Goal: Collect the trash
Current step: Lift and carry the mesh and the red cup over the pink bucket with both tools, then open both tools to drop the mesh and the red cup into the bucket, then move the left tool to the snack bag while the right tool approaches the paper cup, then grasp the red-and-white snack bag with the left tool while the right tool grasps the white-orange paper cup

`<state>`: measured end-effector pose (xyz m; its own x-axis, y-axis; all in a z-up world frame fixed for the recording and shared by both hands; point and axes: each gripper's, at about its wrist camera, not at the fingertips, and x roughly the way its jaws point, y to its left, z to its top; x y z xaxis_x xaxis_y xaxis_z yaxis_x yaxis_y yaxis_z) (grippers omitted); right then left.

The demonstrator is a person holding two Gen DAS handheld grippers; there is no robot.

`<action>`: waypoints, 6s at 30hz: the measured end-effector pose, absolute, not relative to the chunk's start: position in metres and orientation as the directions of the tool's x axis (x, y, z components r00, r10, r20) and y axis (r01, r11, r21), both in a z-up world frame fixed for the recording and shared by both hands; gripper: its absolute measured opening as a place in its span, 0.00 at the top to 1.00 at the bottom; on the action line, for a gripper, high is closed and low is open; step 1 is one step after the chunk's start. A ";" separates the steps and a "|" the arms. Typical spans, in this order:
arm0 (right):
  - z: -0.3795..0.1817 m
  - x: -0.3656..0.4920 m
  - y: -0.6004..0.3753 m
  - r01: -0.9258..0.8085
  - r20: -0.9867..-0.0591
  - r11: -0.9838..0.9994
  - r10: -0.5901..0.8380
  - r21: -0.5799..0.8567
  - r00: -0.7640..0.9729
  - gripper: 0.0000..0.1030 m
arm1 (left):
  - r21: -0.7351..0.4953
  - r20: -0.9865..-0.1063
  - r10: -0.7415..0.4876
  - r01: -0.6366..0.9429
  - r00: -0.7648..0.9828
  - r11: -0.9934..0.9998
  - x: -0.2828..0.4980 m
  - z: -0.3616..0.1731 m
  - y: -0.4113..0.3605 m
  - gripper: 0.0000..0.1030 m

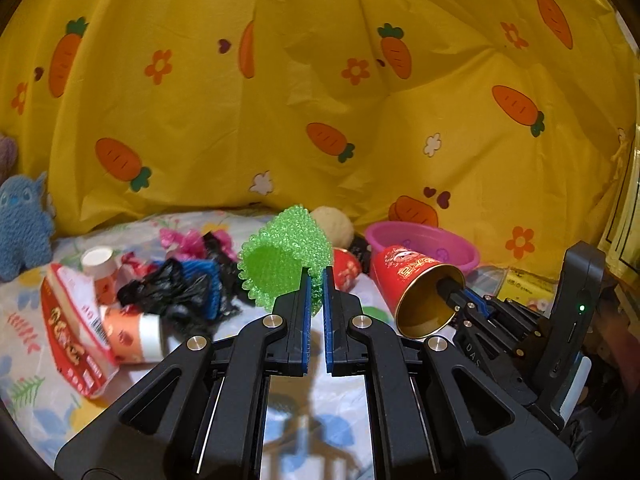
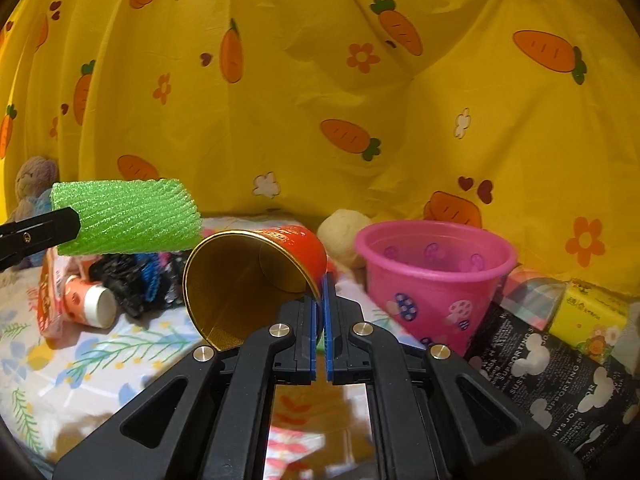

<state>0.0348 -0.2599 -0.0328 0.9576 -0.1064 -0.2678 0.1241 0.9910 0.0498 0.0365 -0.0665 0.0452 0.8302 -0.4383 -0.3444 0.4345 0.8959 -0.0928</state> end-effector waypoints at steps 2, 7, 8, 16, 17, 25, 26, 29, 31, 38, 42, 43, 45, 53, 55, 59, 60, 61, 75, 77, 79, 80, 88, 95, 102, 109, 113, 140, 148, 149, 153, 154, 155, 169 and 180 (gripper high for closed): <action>-0.027 0.041 -0.279 0.185 -0.252 0.981 -0.167 0.051 0.953 0.96 | -0.084 -0.337 -0.487 0.490 0.806 0.868 0.051 0.055 -0.090 0.96; -0.016 0.062 -0.325 0.317 -0.239 0.947 -0.295 0.059 0.925 0.96 | -0.098 -0.319 -0.612 0.617 0.724 0.781 0.092 0.065 -0.145 0.96; -0.015 0.067 -0.335 0.346 -0.233 0.936 -0.324 0.062 0.917 0.96 | -0.104 -0.318 -0.630 0.634 0.709 0.766 0.101 0.064 -0.155 0.96; -0.012 0.089 -0.381 0.463 -0.233 0.883 -0.435 0.080 0.870 0.96 | -0.178 -0.366 -0.720 0.715 0.589 0.676 0.177 0.035 -0.228 0.96; -0.012 0.094 -0.385 0.472 -0.238 0.878 -0.443 0.078 0.864 0.96 | -0.191 -0.376 -0.729 0.722 0.572 0.665 0.182 0.030 -0.234 0.96; -0.022 0.117 -0.402 0.486 -0.280 0.869 -0.447 0.088 0.850 0.96 | -0.212 -0.455 -0.743 0.750 0.491 0.626 0.208 -0.006 -0.275 0.96; -0.023 0.120 -0.404 0.488 -0.285 0.869 -0.447 0.088 0.848 0.96 | -0.218 -0.460 -0.745 0.752 0.483 0.622 0.210 -0.009 -0.278 0.96; -0.026 0.126 -0.408 0.485 -0.297 0.870 -0.441 0.089 0.847 0.96 | -0.242 -0.463 -0.758 0.757 0.460 0.607 0.213 -0.014 -0.282 0.96; -0.027 0.130 -0.409 0.481 -0.307 0.872 -0.434 0.093 0.847 0.96 | -0.252 -0.469 -0.763 0.760 0.445 0.599 0.216 -0.018 -0.285 0.96; -0.034 0.142 -0.415 0.476 -0.331 0.874 -0.423 0.096 0.843 0.96 | -0.261 -0.523 -0.744 0.752 0.417 0.605 0.225 -0.032 -0.295 0.95; -0.038 0.149 -0.419 0.472 -0.353 0.875 -0.410 0.109 0.841 0.96 | -0.261 -0.544 -0.727 0.738 0.419 0.622 0.229 -0.036 -0.292 0.86; -0.039 0.150 -0.419 0.470 -0.357 0.876 -0.406 0.111 0.841 0.96 | -0.259 -0.543 -0.724 0.735 0.425 0.626 0.229 -0.035 -0.289 0.71; -0.040 0.153 -0.420 0.467 -0.368 0.877 -0.399 0.114 0.840 0.96 | -0.266 -0.525 -0.728 0.728 0.441 0.632 0.228 -0.033 -0.281 0.48; -0.047 0.164 -0.420 0.449 -0.403 0.886 -0.372 0.112 0.836 0.96 | -0.286 -0.494 -0.686 0.645 0.534 0.709 0.230 -0.023 -0.243 0.21; -0.048 0.167 -0.418 0.443 -0.410 0.889 -0.364 0.113 0.836 0.96 | -0.265 -0.483 -0.654 0.614 0.583 0.744 0.226 -0.018 -0.232 0.15; -0.050 0.170 -0.416 0.433 -0.418 0.894 -0.353 0.113 0.837 0.79 | -0.231 -0.464 -0.605 0.571 0.647 0.788 0.216 -0.010 -0.211 0.11; -0.050 0.168 -0.415 0.434 -0.416 0.894 -0.354 0.115 0.838 0.71 | -0.230 -0.462 -0.589 0.552 0.663 0.802 0.214 -0.009 -0.205 0.09; -0.050 0.166 -0.415 0.433 -0.408 0.893 -0.354 0.120 0.842 0.57 | -0.227 -0.461 -0.571 0.531 0.680 0.816 0.213 -0.007 -0.199 0.07; -0.040 0.110 -0.373 0.390 -0.344 0.906 -0.319 0.163 0.883 0.21 | -0.110 -0.427 -0.344 0.330 0.836 0.938 0.161 0.002 -0.132 0.06; -0.040 0.103 -0.360 0.364 -0.336 0.917 -0.296 0.160 0.894 0.18 | -0.094 -0.426 -0.296 0.283 0.855 0.954 0.150 0.001 -0.119 0.06; -0.041 0.097 -0.347 0.333 -0.334 0.929 -0.267 0.158 0.904 0.18 | -0.086 -0.422 -0.252 0.238 0.871 0.967 0.140 0.000 -0.103 0.06; -0.041 0.095 -0.340 0.320 -0.332 0.934 -0.255 0.157 0.908 0.18 | -0.083 -0.418 -0.226 0.211 0.880 0.974 0.134 -0.001 -0.094 0.06; -0.039 0.080 -0.286 0.188 -0.318 0.972 -0.134 0.142 0.938 0.18 | -0.040 -0.400 -0.018 0.003 0.916 0.999 0.091 -0.012 -0.019 0.06; -0.038 0.074 -0.232 0.057 -0.312 0.991 -0.016 0.123 0.950 0.18 | -0.046 -0.422 0.119 -0.153 0.899 0.987 0.066 -0.023 0.045 0.06; -0.039 0.073 -0.183 -0.062 -0.322 0.993 0.091 0.098 0.942 0.18 | -0.042 -0.453 0.153 -0.192 0.878 0.980 0.060 -0.031 0.074 0.06; -0.043 0.076 -0.163 -0.103 -0.343 0.991 0.125 0.080 0.931 0.18 | -0.065 -0.528 0.097 -0.154 0.844 0.986 0.079 -0.040 0.079 0.10; -0.044 0.080 -0.160 -0.109 -0.354 0.991 0.130 0.078 0.926 0.18 | -0.025 -0.569 0.115 -0.157 0.814 0.987 0.095 -0.044 0.079 0.18; -0.055 0.088 -0.111 -0.242 -0.429 0.968 0.248 0.070 0.869 0.18 | -0.116 -0.556 0.139 -0.242 0.820 0.963 0.077 -0.034 0.132 0.94; -0.055 0.097 -0.050 -0.351 -0.472 0.934 0.340 0.069 0.813 0.16 | -0.162 -0.519 0.171 -0.292 0.838 0.943 0.059 -0.027 0.159 0.97; -0.056 0.101 -0.045 -0.356 -0.480 0.931 0.347 0.076 0.805 0.14 | -0.165 -0.517 0.175 -0.298 0.838 0.940 0.057 -0.027 0.162 0.97; -0.062 0.123 -0.019 -0.361 -0.561 0.925 0.361 0.116 0.745 0.13 | -0.185 -0.518 0.176 -0.311 0.837 0.932 0.054 -0.028 0.172 0.97; -0.063 0.127 -0.015 -0.358 -0.575 0.924 0.368 0.136 0.730 0.13 | -0.186 -0.518 0.179 -0.315 0.836 0.931 0.053 -0.029 0.174 0.97; -0.063 0.130 -0.011 -0.355 -0.581 0.923 0.373 0.151 0.723 0.13 | -0.189 -0.519 0.180 -0.317 0.836 0.929 0.053 -0.030 0.176 0.97; -0.071 0.159 0.015 -0.267 -0.633 0.950 0.309 0.164 0.710 0.13 | -0.208 -0.527 0.149 -0.296 0.837 0.932 0.054 -0.035 0.182 0.98; -0.062 0.134 -0.008 -0.334 -0.570 0.921 0.388 0.201 0.725 0.21 | -0.243 -0.509 0.105 -0.259 0.854 0.935 0.049 -0.033 0.185 0.98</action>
